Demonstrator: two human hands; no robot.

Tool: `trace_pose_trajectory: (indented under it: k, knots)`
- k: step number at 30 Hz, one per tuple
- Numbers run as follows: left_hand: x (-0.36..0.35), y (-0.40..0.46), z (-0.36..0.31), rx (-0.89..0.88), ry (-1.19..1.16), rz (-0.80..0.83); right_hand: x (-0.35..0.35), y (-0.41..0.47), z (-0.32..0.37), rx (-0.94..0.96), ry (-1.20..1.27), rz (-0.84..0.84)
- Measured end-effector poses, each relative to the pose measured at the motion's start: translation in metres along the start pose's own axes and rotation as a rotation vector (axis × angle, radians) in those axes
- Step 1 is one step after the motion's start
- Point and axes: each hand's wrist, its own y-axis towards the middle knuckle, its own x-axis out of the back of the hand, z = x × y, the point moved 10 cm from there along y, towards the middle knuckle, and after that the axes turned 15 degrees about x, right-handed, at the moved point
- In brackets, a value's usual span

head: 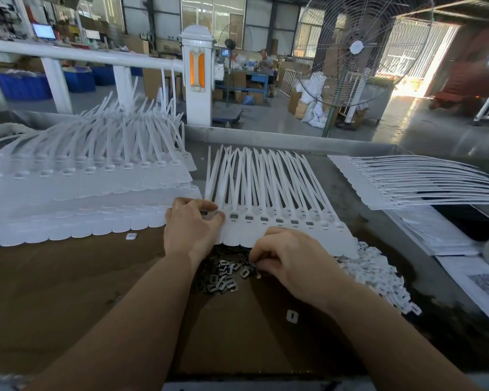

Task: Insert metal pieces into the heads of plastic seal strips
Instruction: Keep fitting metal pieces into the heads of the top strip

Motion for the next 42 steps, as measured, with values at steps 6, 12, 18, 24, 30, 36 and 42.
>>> trace_pose_trajectory:
  k: [6,12,18,24,30,36,42]
  knots:
    - [0.001,-0.001,-0.001,-0.005,-0.001,-0.007,-0.009,0.007,0.011,0.033,0.039,0.06]
    - [0.001,-0.001,-0.001,-0.006,0.007,-0.013,-0.013,0.01,0.014,0.052,0.023,0.077]
    - [0.0,0.0,-0.001,-0.012,0.003,-0.011,0.005,0.004,0.003,0.001,0.083,-0.088]
    - [-0.002,0.001,-0.001,-0.017,0.009,-0.004,0.03,-0.011,-0.034,-0.165,0.176,-0.282]
    - [-0.001,-0.001,-0.002,-0.023,0.007,-0.003,0.042,-0.029,-0.061,-0.317,0.197,-0.396]
    - [-0.001,-0.002,-0.003,-0.025,0.008,0.0,0.046,-0.045,-0.08,-0.42,0.317,-0.479]
    - [0.0,-0.002,-0.003,-0.028,0.004,0.0,0.052,-0.059,-0.102,-0.513,0.264,-0.543]
